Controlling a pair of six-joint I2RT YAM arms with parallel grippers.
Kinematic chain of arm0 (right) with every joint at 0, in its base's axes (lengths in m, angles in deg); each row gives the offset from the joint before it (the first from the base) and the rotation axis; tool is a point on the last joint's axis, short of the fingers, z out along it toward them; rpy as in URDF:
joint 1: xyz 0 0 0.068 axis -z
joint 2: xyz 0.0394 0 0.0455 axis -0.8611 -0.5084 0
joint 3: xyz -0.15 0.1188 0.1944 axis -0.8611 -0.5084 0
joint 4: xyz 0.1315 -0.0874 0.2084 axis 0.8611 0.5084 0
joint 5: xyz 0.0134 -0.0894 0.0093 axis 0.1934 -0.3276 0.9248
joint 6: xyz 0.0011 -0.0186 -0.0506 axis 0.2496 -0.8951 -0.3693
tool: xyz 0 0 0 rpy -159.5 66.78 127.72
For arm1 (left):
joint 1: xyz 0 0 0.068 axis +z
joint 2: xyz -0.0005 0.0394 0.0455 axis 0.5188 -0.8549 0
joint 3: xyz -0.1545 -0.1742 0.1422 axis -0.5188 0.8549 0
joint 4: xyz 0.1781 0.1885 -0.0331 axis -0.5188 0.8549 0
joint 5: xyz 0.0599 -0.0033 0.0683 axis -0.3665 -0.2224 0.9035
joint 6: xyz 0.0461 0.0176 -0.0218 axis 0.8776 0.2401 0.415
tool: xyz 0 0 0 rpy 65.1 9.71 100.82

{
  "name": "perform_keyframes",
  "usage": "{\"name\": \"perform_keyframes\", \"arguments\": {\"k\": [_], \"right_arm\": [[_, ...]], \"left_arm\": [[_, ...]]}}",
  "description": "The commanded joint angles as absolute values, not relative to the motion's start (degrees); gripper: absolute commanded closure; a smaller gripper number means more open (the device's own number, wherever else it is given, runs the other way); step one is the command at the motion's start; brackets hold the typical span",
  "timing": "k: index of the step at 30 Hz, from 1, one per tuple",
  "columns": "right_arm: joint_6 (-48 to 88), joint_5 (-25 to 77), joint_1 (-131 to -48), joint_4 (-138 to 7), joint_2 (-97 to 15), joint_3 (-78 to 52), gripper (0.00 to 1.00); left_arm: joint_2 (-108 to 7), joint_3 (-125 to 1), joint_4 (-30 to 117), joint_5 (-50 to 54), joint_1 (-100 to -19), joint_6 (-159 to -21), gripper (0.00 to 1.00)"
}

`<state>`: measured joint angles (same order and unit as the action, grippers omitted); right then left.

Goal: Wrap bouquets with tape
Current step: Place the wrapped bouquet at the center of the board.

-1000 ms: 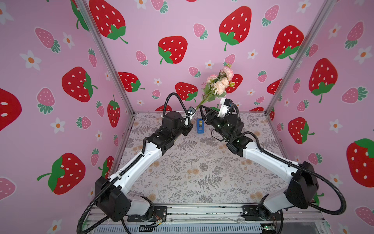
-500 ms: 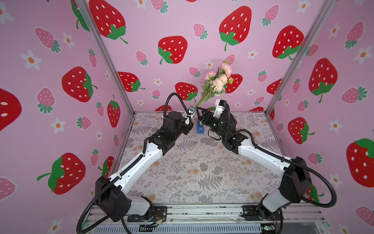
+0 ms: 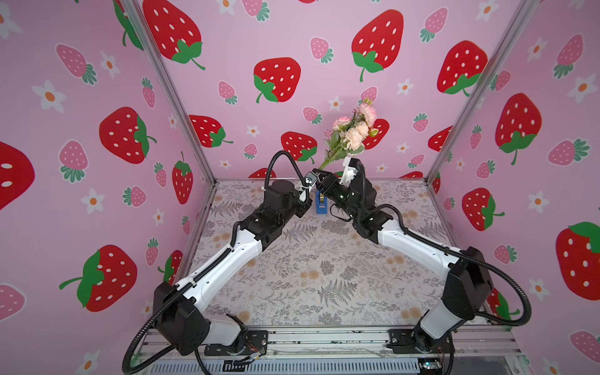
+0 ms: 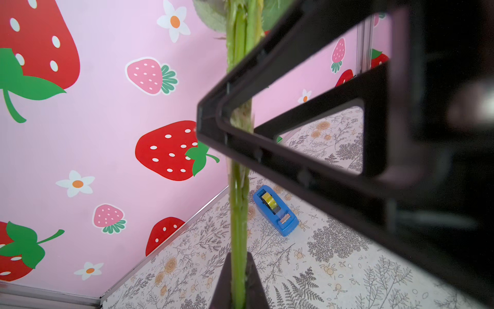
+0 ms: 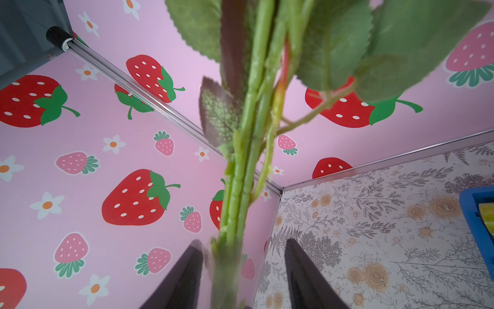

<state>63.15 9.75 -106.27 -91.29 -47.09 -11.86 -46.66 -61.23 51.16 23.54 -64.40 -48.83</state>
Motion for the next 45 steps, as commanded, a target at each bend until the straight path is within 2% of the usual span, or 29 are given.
{"name": "perform_keyframes", "arguments": {"k": [1,3,10,13,17,19,20,23,27,32,36,40,45], "right_arm": [[65.33,8.59,-105.81,-92.66,-48.42,-9.33,0.56],[65.65,9.62,-105.72,-92.63,-49.20,-8.50,0.61],[64.14,10.68,-105.67,-92.79,-49.23,-8.23,0.89],[61.00,10.46,-105.72,-93.15,-48.64,-8.35,0.99],[53.95,11.04,-105.16,-94.55,-46.83,-10.71,1.00],[50.05,10.79,-104.33,-94.28,-45.16,-12.62,1.00],[48.85,10.06,-103.62,-92.82,-44.19,-13.18,1.00],[48.15,8.92,-100.05,-80.13,-43.01,-10.78,1.00],[47.57,19.47,-90.47,-67.42,-42.04,-10.63,1.00],[35.67,22.84,-82.24,-56.89,-42.12,-14.51,1.00],[27.15,28.29,-76.98,-50.04,-47.52,-14.91,1.00],[22.32,30.94,-75.18,-43.29,-53.60,-14.30,1.00],[19.72,28.59,-75.10,-42.63,-55.30,-18.88,1.00]], "left_arm": [[-46.69,-60.72,48.35,24.40,-65.06,-47.73,1.00],[-46.71,-60.66,48.34,24.75,-65.18,-47.17,1.00],[-47.28,-61.70,49.55,25.85,-65.22,-47.63,1.00],[-47.34,-62.28,50.94,25.35,-65.18,-48.37,0.69],[-45.77,-61.49,50.96,22.05,-64.94,-50.23,0.29],[-44.18,-60.19,50.07,19.55,-64.29,-51.73,0.14],[-43.19,-59.66,49.90,18.91,-64.08,-52.27,0.10],[-39.68,-57.29,47.34,18.27,-63.26,-55.17,0.07],[-34.83,-52.83,45.51,18.68,-61.87,-60.04,0.06],[-32.10,-46.48,45.15,27.50,-59.46,-69.32,0.00],[-32.67,-43.89,49.01,31.38,-54.04,-79.77,0.01],[-33.66,-41.63,57.09,36.58,-50.01,-91.27,0.01],[-32.69,-36.01,59.47,37.43,-49.74,-92.96,0.01]]}}
